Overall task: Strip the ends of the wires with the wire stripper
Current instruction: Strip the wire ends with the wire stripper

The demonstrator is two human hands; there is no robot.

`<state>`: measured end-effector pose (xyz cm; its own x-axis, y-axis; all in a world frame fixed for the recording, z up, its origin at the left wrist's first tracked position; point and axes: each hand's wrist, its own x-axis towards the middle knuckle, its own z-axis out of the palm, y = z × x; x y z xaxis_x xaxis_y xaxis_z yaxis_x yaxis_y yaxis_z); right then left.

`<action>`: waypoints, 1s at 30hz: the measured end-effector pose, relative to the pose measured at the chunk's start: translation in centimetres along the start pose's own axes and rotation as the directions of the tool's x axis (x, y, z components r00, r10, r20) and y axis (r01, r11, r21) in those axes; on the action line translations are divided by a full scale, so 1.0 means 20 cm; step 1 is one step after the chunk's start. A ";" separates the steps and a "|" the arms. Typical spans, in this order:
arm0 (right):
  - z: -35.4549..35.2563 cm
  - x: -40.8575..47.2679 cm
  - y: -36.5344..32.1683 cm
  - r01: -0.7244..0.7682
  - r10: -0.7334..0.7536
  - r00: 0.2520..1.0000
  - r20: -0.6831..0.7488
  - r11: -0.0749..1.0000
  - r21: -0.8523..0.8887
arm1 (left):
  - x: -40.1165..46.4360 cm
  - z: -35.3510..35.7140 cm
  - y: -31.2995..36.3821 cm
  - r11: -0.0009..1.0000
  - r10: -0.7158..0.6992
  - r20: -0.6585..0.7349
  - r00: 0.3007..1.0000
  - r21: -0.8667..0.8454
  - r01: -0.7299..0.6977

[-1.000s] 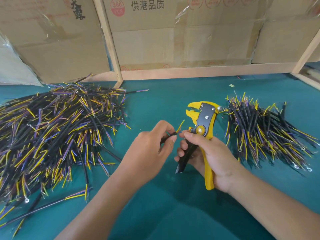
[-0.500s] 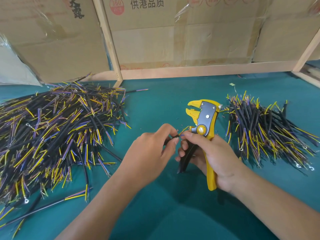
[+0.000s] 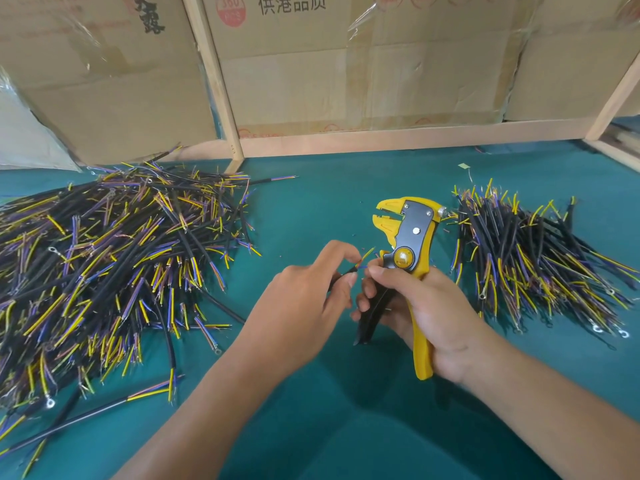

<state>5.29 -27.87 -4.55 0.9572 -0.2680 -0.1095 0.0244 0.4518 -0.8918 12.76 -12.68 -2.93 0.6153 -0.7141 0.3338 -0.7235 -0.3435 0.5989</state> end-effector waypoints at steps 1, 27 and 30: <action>0.00 0.00 0.00 -0.001 0.001 1.000 -0.006 1.000 0.002 | 0.00 0.00 0.00 1.000 0.001 0.009 1.000 0.003 -0.001; 0.01 -0.03 0.02 0.102 -0.102 0.995 0.007 0.978 -0.180 | 0.00 0.04 0.09 0.963 -0.072 -0.026 0.997 -0.263 0.062; 0.02 -0.04 0.02 0.117 -0.116 0.993 0.016 0.971 -0.208 | 0.00 0.03 0.09 0.962 -0.065 -0.007 0.998 -0.264 0.061</action>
<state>4.61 -27.24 -4.63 0.9524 -0.3048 0.0022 0.0760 0.2305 -0.9701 11.21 -13.73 -2.28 0.6634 -0.6859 0.2991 -0.5760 -0.2130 0.7892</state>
